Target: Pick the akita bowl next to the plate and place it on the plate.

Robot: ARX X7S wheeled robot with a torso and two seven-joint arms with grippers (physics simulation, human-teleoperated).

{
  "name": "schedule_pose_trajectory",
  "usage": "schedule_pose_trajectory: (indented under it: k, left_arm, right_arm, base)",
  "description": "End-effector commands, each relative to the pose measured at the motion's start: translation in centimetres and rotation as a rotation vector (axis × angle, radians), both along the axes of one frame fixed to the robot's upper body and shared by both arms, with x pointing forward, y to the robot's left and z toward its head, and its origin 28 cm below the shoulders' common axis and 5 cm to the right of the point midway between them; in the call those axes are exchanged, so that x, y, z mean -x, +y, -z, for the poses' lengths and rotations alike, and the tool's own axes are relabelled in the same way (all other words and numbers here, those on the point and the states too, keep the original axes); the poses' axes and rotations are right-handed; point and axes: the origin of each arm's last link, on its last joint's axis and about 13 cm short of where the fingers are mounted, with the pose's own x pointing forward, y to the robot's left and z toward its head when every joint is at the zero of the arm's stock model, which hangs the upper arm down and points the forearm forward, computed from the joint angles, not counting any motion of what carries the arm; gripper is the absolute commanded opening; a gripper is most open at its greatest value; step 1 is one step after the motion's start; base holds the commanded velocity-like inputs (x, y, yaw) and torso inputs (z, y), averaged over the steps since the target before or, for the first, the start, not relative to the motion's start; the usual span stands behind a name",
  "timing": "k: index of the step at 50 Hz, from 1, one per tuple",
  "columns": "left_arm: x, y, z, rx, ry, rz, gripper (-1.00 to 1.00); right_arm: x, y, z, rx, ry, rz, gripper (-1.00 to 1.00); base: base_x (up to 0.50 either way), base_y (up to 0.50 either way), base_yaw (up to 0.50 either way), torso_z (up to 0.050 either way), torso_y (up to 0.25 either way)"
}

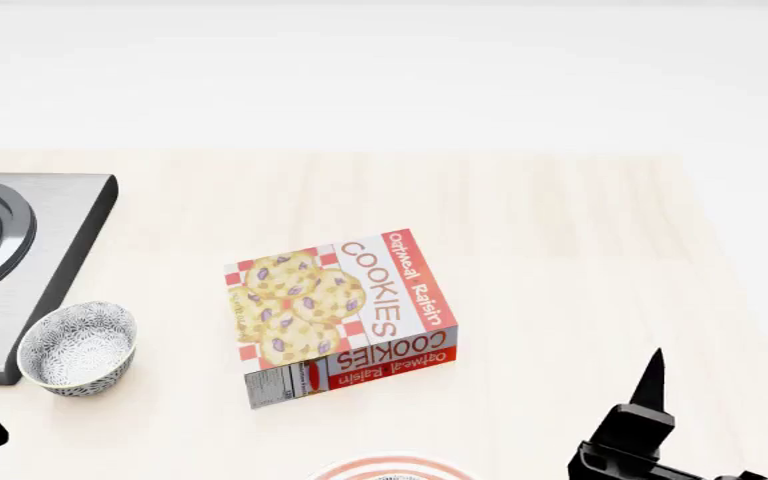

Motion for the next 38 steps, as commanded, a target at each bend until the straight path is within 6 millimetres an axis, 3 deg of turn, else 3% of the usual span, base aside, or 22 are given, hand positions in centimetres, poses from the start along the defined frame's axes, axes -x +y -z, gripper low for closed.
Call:
schedule_pose_trajectory:
  k: [1, 38]
  left_arm:
    - [0.1, 0.0, 0.0, 0.002, -0.002, 0.003, 1.0]
    - [1.2, -0.2, -1.8, 0.011, -0.052, 0.033, 1.0]
  right_arm:
    - [0.6, -0.2, -0.8, 0.003, -0.023, 0.013, 1.0]
    - [1.8, -1.1, -1.7, 0.011, -0.046, 0.071, 1.0]
  base:
    - [0.0, 0.0, 0.0, 0.0, 0.0]
    - [0.0, 0.0, 0.0, 0.0, 0.0]
